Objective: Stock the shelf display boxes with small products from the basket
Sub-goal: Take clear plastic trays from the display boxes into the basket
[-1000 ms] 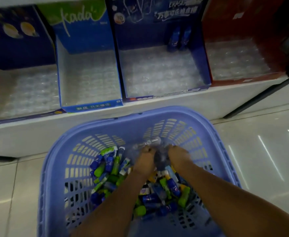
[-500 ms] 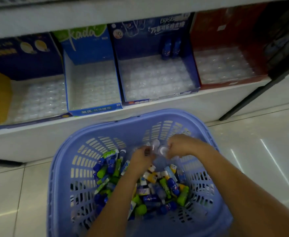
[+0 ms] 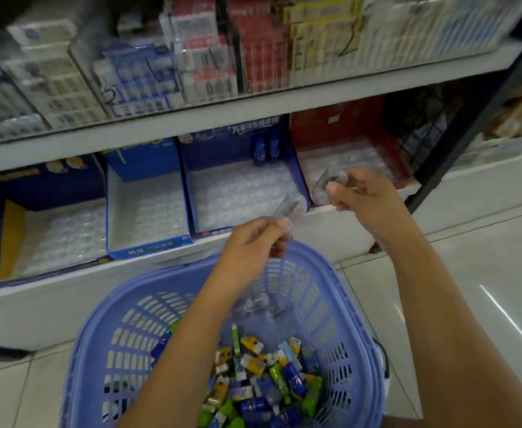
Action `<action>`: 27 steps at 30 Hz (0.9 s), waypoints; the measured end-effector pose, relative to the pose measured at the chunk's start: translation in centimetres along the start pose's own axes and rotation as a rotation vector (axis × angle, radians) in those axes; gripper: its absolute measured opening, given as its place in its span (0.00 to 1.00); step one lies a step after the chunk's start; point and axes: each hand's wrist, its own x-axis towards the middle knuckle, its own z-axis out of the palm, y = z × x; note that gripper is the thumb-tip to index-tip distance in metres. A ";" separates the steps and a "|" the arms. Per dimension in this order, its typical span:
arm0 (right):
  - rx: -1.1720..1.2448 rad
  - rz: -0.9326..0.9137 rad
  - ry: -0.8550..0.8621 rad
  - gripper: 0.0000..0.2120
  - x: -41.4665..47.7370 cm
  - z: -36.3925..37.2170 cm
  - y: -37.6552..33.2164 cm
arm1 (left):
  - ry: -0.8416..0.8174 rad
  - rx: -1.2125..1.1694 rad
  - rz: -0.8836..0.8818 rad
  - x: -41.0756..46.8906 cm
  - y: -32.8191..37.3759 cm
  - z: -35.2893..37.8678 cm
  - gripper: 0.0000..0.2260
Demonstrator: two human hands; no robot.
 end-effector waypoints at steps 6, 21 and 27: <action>-0.032 -0.093 0.148 0.06 7.0 -2.1 -1.2 | -0.064 0.549 0.232 5.0 3.4 3.1 0.08; -0.835 -0.465 -0.160 0.19 13.9 -0.3 -1.0 | -0.061 1.353 0.489 8.3 2.1 6.6 0.17; -1.007 -0.597 -0.181 0.19 14.3 0.5 -1.2 | -0.023 1.342 0.524 8.5 1.8 6.8 0.17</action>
